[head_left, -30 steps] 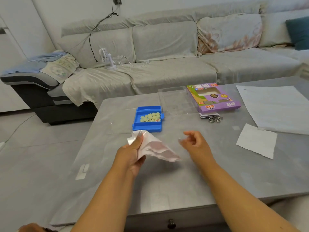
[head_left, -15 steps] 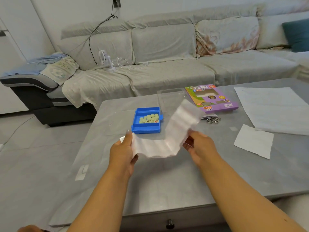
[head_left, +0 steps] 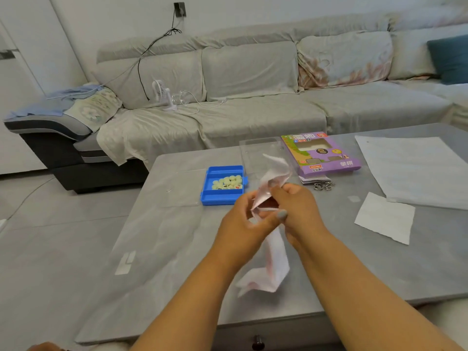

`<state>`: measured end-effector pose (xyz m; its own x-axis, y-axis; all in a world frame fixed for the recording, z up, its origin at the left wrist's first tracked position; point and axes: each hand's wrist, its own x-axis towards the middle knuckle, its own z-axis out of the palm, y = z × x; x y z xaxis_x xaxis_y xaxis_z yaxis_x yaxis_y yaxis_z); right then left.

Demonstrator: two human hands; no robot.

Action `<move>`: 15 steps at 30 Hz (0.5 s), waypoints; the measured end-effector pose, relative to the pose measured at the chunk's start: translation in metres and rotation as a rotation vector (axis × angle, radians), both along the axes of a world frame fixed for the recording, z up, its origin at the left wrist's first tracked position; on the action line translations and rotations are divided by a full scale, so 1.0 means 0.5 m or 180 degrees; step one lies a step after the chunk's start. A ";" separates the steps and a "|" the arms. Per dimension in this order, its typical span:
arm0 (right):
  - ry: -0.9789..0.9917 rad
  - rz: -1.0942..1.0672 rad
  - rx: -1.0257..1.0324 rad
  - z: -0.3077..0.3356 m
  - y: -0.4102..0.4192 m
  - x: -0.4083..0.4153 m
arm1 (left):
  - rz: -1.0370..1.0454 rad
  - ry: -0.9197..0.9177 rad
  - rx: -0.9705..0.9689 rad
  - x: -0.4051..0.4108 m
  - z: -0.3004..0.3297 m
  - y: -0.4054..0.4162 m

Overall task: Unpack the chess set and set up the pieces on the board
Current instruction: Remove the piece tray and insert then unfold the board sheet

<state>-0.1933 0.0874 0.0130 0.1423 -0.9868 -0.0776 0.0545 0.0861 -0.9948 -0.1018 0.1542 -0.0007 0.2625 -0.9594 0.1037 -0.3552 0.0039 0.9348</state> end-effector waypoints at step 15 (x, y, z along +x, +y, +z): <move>0.0297 0.0115 0.0049 0.012 -0.072 -0.074 | 0.0438 0.1503 0.0492 0.094 0.026 0.014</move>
